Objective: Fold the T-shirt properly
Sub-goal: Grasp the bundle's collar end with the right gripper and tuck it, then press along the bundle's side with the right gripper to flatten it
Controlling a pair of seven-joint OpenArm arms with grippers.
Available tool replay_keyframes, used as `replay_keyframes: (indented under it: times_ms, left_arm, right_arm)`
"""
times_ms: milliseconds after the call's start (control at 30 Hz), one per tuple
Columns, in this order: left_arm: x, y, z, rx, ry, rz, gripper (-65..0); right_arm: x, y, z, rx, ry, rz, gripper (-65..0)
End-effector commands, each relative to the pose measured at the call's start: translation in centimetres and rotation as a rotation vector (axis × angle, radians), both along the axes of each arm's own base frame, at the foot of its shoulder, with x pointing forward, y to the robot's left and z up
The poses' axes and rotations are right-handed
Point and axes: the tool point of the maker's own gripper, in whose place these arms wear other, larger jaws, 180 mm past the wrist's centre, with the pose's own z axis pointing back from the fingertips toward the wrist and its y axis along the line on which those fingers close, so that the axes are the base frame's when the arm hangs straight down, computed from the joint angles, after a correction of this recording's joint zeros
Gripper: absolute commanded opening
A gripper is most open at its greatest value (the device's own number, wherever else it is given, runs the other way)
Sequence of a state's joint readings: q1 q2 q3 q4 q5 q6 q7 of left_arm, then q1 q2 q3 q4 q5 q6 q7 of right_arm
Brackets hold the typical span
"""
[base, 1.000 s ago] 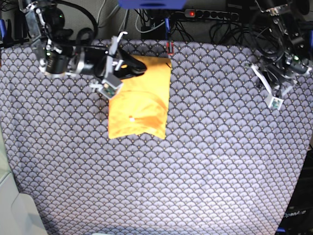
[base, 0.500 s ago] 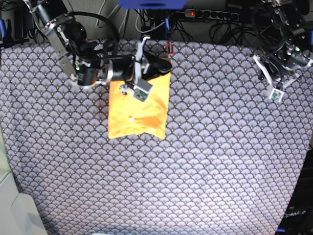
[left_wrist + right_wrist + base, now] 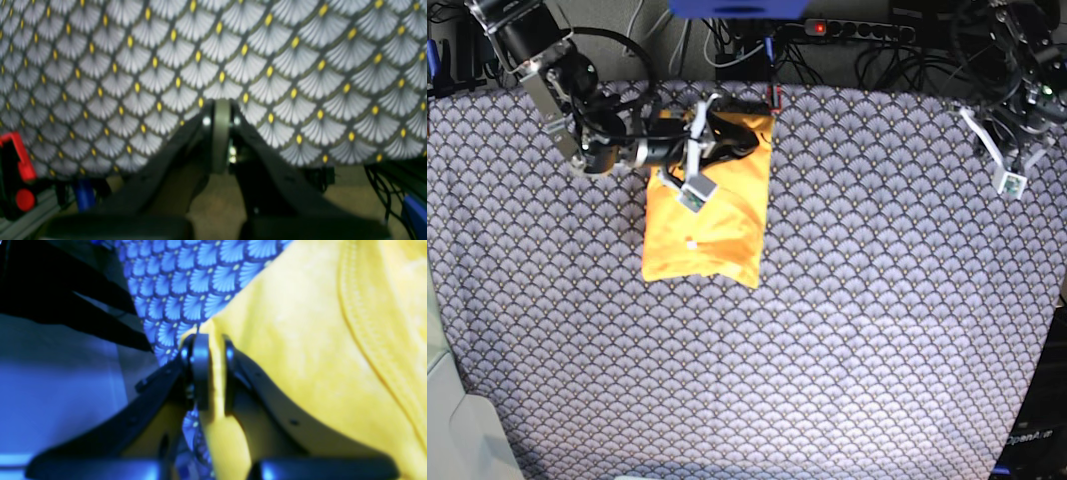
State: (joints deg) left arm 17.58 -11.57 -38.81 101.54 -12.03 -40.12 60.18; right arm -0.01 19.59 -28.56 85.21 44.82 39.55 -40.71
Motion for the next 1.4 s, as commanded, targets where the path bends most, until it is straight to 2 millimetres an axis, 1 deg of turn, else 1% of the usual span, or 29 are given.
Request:
replay_keyframes:
  times_ms: [0, 100, 167, 233, 267, 333, 433, 500, 600, 733, 800, 867, 933, 1000, 1067, 1167, 1200, 1267, 1367]
  left_arm:
    - [0.8, 0.4, 1.2, 0.016, -0.043, -0.008, -65.0]
    - [0.8, 0.3, 1.0, 0.012, -0.040, -0.008, -65.0]
    - [0.8, 0.3, 0.9, 0.010, -0.038, -0.006, -65.0]
    - [0.8, 0.3, 1.0, 0.011, -0.037, -0.007, -65.0]
    - [0.7, 0.3, 0.9, 0.011, -0.036, -0.007, -65.0]
    - [0.6, 0.3, 0.8, 0.010, -0.033, -0.006, -65.0]
    - [0.4, 0.3, 0.7, 0.009, -0.026, -0.006, -65.0]
    - [-0.2, 0.3, 0.3, 0.008, -0.011, -0.006, -65.0]
    - [-0.3, 0.3, 0.5, 0.013, -0.013, -0.010, -65.0]
    - [-0.5, 0.3, 0.3, 0.010, -0.006, -0.005, -65.0]
    - [-1.1, 0.3, 0.0, 0.011, 0.010, -0.006, -65.0]
    - [-1.3, 0.3, 0.0, 0.012, 0.013, -0.008, -65.0]
    - [-1.4, 0.3, 0.0, 0.012, 0.014, -0.008, -65.0]
    - [-1.4, 0.3, -0.1, 0.012, 0.016, -0.008, -65.0]
    - [-2.0, 0.3, -0.3, 0.012, 0.030, -0.008, -65.0]
    - [-2.1, 0.3, -0.4, 0.011, 0.035, -0.007, -65.0]
    - [-2.5, 0.3, -0.6, 0.010, 0.045, -0.006, -65.0]
    - [-2.6, 0.3, -0.6, 0.012, 0.046, -0.007, -65.0]
    - [-2.7, 0.3, -0.7, 0.010, 0.050, -0.006, -65.0]
  right_arm:
    - [0.8, 0.1, 2.4, 0.044, -0.066, 0.007, -60.3]
    - [-0.3, 0.9, 5.4, 0.051, -0.153, 0.075, -60.3]
    - [-0.3, 1.1, 7.6, 0.036, -0.222, 0.107, -60.3]
    - [0.0, 0.9, 8.9, 0.013, -0.272, 0.122, -60.3]
    - [0.5, 1.1, 9.7, 0.011, -0.303, 0.129, -60.3]
    - [1.5, 1.4, 10.3, 0.001, -0.329, 0.137, -60.3]
    - [3.5, 1.0, 9.5, -0.034, -0.320, 0.127, -60.3]
    - [4.8, 1.1, 9.0, -0.044, -0.307, 0.119, -60.3]
    - [6.5, 0.9, 7.7, -0.074, -0.276, 0.120, -60.3]
    - [8.1, 1.4, 6.6, -0.070, -0.245, 0.117, -60.3]
    - [8.9, 1.4, 5.7, -0.088, -0.225, 0.120, -60.3]
    - [9.7, 1.4, 4.9, -0.101, -0.207, 0.123, -60.3]
    - [10.2, 2.1, 4.4, -0.096, -0.198, 0.129, -60.3]
    - [10.7, 2.2, 3.8, -0.106, -0.187, 0.133, -60.3]
    - [11.4, 2.4, 3.4, -0.121, -0.184, 0.143, -60.3]
    - [12.4, 2.6, 3.0, -0.129, -0.186, 0.145, -60.3]
    - [12.8, 2.8, 3.0, -0.127, -0.184, 0.141, -60.3]
    - [13.7, 2.5, 2.8, -0.138, -0.182, 0.127, -60.3]
    - [14.8, 2.6, 3.4, -0.140, -0.205, 0.124, -60.3]
